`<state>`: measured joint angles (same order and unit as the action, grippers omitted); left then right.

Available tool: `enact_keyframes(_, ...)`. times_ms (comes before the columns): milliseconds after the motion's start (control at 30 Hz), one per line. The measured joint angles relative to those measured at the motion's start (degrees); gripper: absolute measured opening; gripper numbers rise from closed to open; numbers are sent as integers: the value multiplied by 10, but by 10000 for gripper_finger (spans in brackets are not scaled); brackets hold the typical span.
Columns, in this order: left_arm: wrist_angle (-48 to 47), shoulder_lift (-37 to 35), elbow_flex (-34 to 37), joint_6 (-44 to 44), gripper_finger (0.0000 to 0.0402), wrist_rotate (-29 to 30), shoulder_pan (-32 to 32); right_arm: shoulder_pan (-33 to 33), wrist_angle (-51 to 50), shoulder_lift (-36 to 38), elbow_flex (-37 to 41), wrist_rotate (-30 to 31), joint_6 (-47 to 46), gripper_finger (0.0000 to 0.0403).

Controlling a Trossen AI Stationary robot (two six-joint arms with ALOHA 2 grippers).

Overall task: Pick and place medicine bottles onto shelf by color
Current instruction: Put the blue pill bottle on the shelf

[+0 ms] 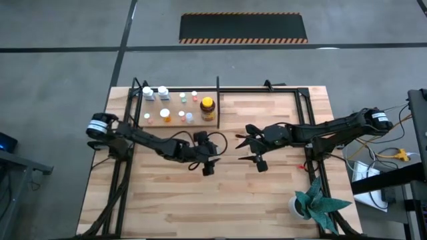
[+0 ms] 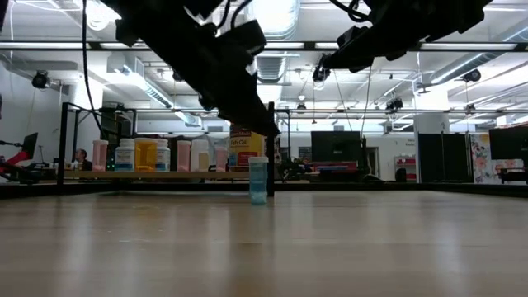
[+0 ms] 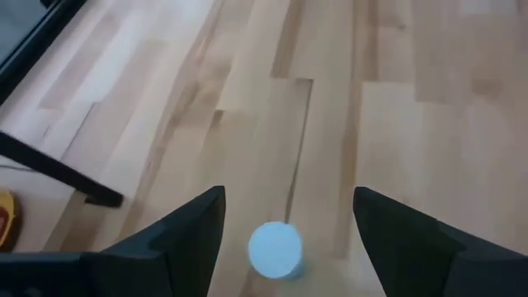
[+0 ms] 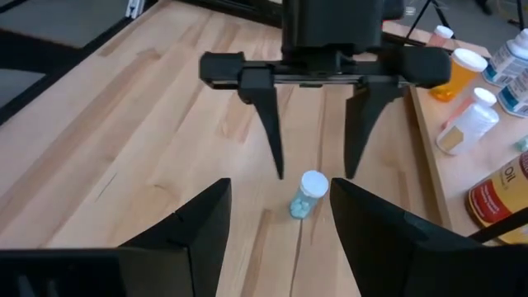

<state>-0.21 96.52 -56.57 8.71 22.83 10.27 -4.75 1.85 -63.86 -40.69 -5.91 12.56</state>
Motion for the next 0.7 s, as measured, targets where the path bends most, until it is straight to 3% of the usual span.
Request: enact_keyframes(700, 13, 18, 34, 15, 249, -12, -14, 0, 0, 0, 1, 0, 0, 199)
